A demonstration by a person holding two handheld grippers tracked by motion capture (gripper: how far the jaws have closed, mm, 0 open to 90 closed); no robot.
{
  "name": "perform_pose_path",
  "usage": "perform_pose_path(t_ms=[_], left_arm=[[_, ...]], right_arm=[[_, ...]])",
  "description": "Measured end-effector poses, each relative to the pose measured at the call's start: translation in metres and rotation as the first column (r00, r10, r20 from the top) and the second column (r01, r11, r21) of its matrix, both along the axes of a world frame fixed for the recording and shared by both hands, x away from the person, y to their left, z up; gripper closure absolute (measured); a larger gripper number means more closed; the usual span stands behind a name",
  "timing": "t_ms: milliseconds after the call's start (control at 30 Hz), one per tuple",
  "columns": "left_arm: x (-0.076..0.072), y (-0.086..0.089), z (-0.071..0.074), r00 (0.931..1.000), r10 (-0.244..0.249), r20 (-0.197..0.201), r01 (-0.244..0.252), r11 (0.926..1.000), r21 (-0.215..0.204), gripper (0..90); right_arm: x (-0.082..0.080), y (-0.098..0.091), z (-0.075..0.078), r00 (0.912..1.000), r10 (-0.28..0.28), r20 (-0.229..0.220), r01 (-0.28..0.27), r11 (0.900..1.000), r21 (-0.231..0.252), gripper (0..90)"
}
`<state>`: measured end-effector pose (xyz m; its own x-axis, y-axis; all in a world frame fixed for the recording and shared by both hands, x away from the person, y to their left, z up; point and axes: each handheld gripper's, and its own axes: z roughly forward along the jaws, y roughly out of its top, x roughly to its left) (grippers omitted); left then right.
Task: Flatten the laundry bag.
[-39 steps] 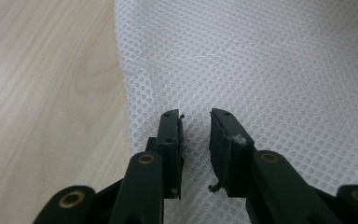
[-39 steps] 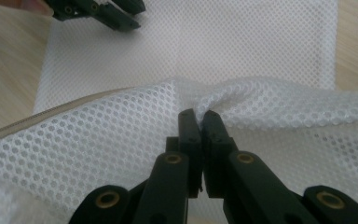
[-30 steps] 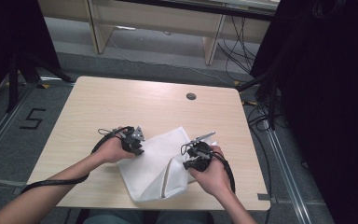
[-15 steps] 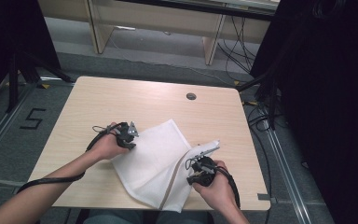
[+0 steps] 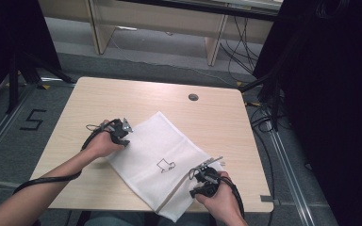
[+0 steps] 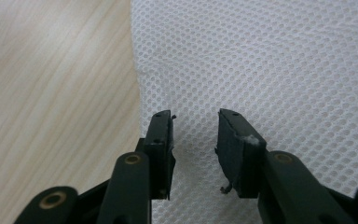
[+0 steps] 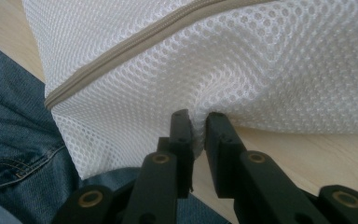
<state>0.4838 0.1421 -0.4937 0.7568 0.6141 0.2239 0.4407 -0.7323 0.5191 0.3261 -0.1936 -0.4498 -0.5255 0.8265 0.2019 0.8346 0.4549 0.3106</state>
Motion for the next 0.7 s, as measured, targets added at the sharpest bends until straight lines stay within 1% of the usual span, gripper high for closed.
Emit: perform_pose_path(t_ms=[67,100,133,167,200,233,267,300,333,367,400,433,467,500,533,567,600,633,667,700], left_arm=[[0.000,0.002,0.001,1.0000,0.003,0.000,-0.003,1.0000,-0.004,61.4],[-0.001,0.002,0.001,0.9998,0.017,0.013,-0.017,0.9993,-0.034,60.7],[-0.003,0.002,0.002,0.9995,0.020,0.022,-0.019,0.9988,-0.045,60.5],[-0.004,0.002,0.005,0.9992,0.019,0.037,-0.017,0.9983,-0.055,60.3],[-0.008,0.000,0.011,0.9983,0.016,0.056,-0.011,0.9961,-0.087,59.8],[-0.008,0.000,0.011,0.9983,0.016,0.056,-0.011,0.9961,-0.087,59.6],[-0.012,-0.004,0.015,0.9967,0.005,0.081,0.003,0.9947,-0.103,59.6],[-0.017,-0.008,0.020,0.9955,-0.024,0.092,0.034,0.9930,-0.113,59.2],[-0.025,-0.016,0.025,0.9958,-0.065,0.064,0.075,0.9841,-0.161,58.0],[-0.030,-0.021,0.026,0.9947,-0.096,0.036,0.101,0.9768,-0.189,58.0],[-0.030,-0.021,0.026,0.9947,-0.096,0.036,0.101,0.9768,-0.189,58.1],[-0.036,-0.027,0.028,0.9901,-0.140,0.014,0.139,0.9694,-0.202,58.1],[-0.042,-0.034,0.028,0.9854,-0.170,0.000,0.166,0.9647,-0.204,58.1],[-0.049,-0.040,0.028,0.9787,-0.205,-0.008,0.200,0.9596,-0.198,58.1],[-0.059,-0.049,0.027,0.9627,-0.268,-0.035,0.257,0.9467,-0.195,58.2],[-0.065,-0.055,0.026,0.9475,-0.316,-0.046,0.304,0.9361,-0.177,58.2],[-0.070,-0.060,0.025,0.9415,-0.332,-0.060,0.317,0.9313,-0.180,58.4],[-0.070,-0.060,0.025,0.9415,-0.332,-0.060,0.317,0.9313,-0.180,58.9],[-0.078,-0.068,0.022,0.9308,-0.359,-0.070,0.342,0.9219,-0.182,59.4],[-0.078,-0.068,0.022,0.9308,-0.359,-0.070,0.342,0.9219,-0.182,59.7]], right_arm=[[0.000,-0.002,0.001,0.9999,0.005,0.009,-0.005,1.0000,-0.001,79.0],[-0.001,-0.003,0.002,1.0000,-0.004,-0.003,0.004,1.0000,0.000,76.9],[-0.003,-0.004,0.004,0.9998,-0.017,-0.011,0.017,0.9999,-0.001,75.7],[-0.003,-0.006,0.005,1.0000,-0.006,0.002,0.006,1.0000,0.002,75.4],[-0.006,-0.010,0.011,0.9995,-0.032,0.002,0.032,0.9995,-0.001,73.9],[-0.006,-0.010,0.011,0.9995,-0.032,0.002,0.032,0.9995,-0.001,73.9],[-0.006,-0.012,0.012,0.9994,-0.033,0.012,0.033,0.9994,0.001,73.1],[-0.007,-0.015,0.016,0.9986,-0.050,0.019,0.050,0.9987,0.008,72.2],[-0.005,-0.021,0.021,0.9972,-0.055,0.050,0.054,0.9983,0.020,71.3],[-0.003,-0.023,0.024,0.9960,-0.066,0.060,0.066,0.9978,0.013,71.6],[-0.003,-0.023,0.024,0.9960,-0.066,0.060,0.066,0.9978,0.013,71.6],[-0.002,-0.025,0.026,0.9939,-0.077,0.079,0.076,0.9968,0.025,71.6],[0.005,-0.029,0.029,0.9919,-0.070,0.106,0.067,0.9975,0.023,72.4],[0.005,-0.029,0.029,0.9919,-0.070,0.106,0.067,0.9975,0.023,72.4],[0.010,-0.030,0.030,0.9904,-0.076,0.116,0.074,0.9971,0.020,74.8],[0.012,-0.029,0.031,0.9898,-0.088,0.112,0.088,0.9961,0.008,75.8],[0.017,-0.029,0.030,0.9896,-0.078,0.120,0.078,0.9969,0.007,77.9],[0.021,-0.029,0.028,0.9894,-0.066,0.129,0.067,0.9978,0.000,79.2],[0.026,-0.029,0.027,0.9892,-0.062,0.133,0.063,0.9980,-0.003,80.9],[0.026,-0.029,0.027,0.9892,-0.062,0.133,0.063,0.9980,-0.003,80.9]])
